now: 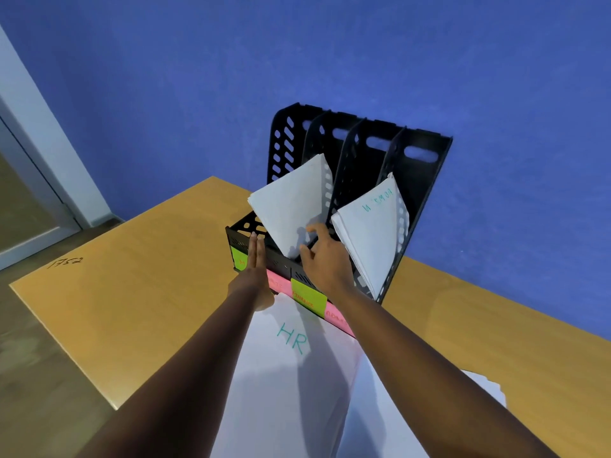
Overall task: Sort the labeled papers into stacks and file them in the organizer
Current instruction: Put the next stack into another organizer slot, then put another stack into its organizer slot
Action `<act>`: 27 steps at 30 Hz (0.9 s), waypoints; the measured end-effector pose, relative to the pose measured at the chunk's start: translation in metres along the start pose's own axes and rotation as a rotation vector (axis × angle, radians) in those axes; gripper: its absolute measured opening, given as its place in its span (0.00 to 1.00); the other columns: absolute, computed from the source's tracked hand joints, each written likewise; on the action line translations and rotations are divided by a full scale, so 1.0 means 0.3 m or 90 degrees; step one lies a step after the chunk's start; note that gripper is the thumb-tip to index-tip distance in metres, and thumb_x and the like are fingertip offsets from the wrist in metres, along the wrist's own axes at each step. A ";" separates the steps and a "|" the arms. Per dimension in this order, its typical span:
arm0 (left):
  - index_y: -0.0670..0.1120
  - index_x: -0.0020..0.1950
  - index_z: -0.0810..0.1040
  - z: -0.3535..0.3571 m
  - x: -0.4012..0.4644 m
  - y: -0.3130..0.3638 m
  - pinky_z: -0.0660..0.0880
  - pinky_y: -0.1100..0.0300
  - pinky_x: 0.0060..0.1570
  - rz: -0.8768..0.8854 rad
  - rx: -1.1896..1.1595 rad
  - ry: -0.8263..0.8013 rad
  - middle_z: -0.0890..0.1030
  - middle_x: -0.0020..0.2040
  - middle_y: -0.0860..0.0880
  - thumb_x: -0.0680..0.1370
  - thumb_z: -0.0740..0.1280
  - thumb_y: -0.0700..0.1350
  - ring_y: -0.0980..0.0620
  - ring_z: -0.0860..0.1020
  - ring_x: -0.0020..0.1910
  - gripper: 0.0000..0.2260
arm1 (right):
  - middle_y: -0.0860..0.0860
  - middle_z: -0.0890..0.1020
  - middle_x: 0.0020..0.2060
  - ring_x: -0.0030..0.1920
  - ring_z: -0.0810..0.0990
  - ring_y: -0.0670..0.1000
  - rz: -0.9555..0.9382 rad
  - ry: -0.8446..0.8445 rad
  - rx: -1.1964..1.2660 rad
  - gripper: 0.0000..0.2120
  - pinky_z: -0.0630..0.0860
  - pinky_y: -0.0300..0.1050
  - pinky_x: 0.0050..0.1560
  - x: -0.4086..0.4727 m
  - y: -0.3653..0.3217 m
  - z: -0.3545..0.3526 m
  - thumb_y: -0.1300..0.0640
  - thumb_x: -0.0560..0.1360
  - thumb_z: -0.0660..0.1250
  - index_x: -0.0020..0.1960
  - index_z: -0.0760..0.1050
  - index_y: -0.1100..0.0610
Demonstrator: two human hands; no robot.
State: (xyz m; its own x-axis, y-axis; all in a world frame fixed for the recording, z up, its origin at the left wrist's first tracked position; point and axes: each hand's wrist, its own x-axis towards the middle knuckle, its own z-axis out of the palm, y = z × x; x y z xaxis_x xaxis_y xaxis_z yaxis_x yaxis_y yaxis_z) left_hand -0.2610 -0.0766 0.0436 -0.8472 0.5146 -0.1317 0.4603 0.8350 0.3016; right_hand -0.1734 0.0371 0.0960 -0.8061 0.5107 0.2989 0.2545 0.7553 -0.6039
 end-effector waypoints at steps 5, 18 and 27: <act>0.47 0.73 0.28 0.001 0.004 0.001 0.60 0.62 0.24 -0.002 0.045 0.017 0.27 0.74 0.53 0.69 0.63 0.31 0.46 0.72 0.32 0.48 | 0.44 0.72 0.27 0.27 0.67 0.45 -0.137 0.082 0.115 0.07 0.64 0.38 0.31 -0.139 0.041 -0.097 0.64 0.75 0.64 0.50 0.79 0.59; 0.48 0.40 0.83 0.185 -0.307 0.127 0.76 0.65 0.35 0.214 -0.121 -0.138 0.84 0.33 0.51 0.71 0.58 0.45 0.46 0.83 0.40 0.13 | 0.58 0.77 0.63 0.64 0.74 0.57 0.608 -0.133 -0.144 0.24 0.71 0.45 0.61 -0.657 0.500 -0.419 0.47 0.75 0.64 0.64 0.69 0.60; 0.41 0.33 0.78 0.272 -0.407 0.261 0.71 0.68 0.24 -0.001 -0.033 -0.579 0.85 0.46 0.41 0.74 0.67 0.52 0.49 0.85 0.34 0.16 | 0.58 0.75 0.62 0.64 0.74 0.57 0.682 -0.173 -0.075 0.35 0.72 0.47 0.61 -0.816 0.492 -0.389 0.39 0.71 0.66 0.64 0.66 0.65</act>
State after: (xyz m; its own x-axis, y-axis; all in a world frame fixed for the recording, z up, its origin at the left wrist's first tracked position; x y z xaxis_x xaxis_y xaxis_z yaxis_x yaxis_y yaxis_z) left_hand -0.0998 -0.0581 0.0063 -0.3023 0.4867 -0.8196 0.4279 0.8376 0.3395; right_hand 0.1239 0.0716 0.0201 -0.2257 0.8266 -0.5155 0.9268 0.0191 -0.3751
